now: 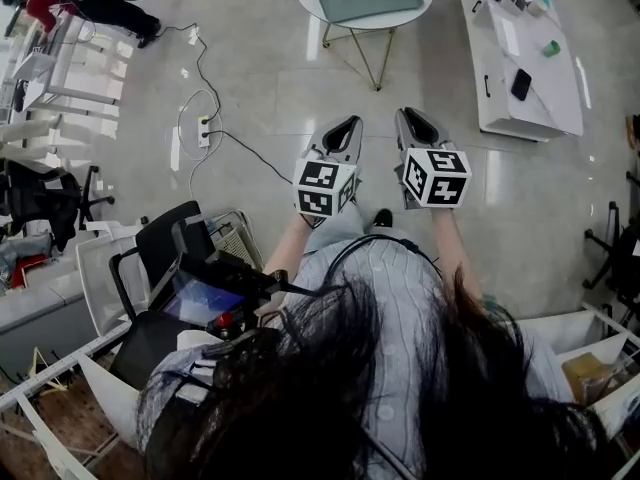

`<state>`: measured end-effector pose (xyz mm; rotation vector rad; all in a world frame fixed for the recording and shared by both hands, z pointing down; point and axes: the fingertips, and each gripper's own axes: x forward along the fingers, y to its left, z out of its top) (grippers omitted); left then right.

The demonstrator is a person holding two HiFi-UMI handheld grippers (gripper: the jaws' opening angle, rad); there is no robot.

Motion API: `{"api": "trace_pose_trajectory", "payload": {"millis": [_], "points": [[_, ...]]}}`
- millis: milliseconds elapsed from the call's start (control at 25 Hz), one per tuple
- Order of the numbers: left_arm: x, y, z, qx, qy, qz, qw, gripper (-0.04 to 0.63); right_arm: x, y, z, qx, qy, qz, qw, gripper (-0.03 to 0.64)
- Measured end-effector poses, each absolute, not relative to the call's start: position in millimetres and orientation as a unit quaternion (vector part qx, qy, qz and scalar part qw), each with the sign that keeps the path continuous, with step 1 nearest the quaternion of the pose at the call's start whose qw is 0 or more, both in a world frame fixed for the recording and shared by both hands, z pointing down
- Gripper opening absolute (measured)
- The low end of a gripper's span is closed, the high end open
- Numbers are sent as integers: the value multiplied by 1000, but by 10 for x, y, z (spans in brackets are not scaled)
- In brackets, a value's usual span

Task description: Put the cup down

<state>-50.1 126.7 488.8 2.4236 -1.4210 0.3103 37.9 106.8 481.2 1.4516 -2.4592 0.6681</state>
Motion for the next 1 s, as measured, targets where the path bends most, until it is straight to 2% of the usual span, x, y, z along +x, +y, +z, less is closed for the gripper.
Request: {"api": "trace_pose_trajectory", "payload": {"millis": [1000], "points": [[-207, 1725, 4860, 840, -513, 119, 134, 18, 680, 1585, 4818, 474, -847, 215, 110, 51]]}}
